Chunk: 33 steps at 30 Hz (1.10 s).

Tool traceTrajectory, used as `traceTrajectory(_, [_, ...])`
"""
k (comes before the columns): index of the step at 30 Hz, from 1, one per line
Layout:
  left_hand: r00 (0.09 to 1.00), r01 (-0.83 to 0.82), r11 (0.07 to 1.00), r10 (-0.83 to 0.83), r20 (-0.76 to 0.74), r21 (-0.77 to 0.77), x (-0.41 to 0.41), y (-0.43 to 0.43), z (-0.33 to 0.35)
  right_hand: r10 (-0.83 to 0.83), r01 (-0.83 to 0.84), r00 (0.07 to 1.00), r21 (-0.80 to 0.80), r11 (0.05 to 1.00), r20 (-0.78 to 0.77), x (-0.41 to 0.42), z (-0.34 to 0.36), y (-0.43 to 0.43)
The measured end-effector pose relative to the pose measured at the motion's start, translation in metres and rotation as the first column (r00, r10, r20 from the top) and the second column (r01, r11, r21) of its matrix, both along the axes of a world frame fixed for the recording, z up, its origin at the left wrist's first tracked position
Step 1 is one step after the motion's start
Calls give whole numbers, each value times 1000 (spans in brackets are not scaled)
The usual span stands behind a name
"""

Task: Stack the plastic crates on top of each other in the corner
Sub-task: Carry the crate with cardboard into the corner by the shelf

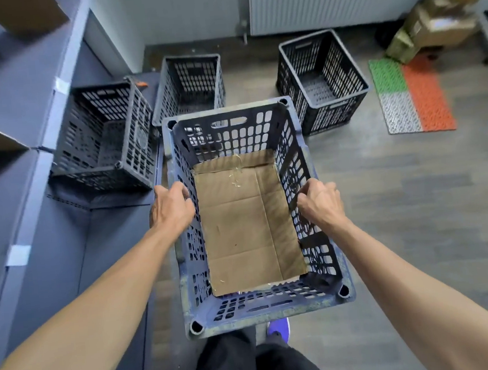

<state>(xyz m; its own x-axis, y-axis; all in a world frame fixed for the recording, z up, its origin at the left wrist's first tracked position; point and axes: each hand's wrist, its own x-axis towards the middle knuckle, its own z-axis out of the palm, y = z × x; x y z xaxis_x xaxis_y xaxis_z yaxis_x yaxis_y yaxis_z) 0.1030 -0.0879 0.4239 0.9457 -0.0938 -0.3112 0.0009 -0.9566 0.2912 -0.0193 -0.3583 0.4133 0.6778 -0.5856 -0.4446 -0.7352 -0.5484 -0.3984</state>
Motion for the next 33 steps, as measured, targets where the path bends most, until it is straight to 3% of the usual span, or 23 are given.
traceTrajectory(15, [1000, -23, 981, 22, -8, -191, 129, 6, 75, 38, -30, 997, -107, 994, 68, 116, 93, -9])
traceTrajectory(23, [999, -5, 986, 12, 37, -165, 178, -10, 103, 72, -59, 989, -105, 993, 127, 167, 113, -26])
traceTrajectory(33, [990, -45, 992, 60, 125, -121, 245, -95, 131, 220, -189, 962, -188, 964, 159, 246, 129, -124])
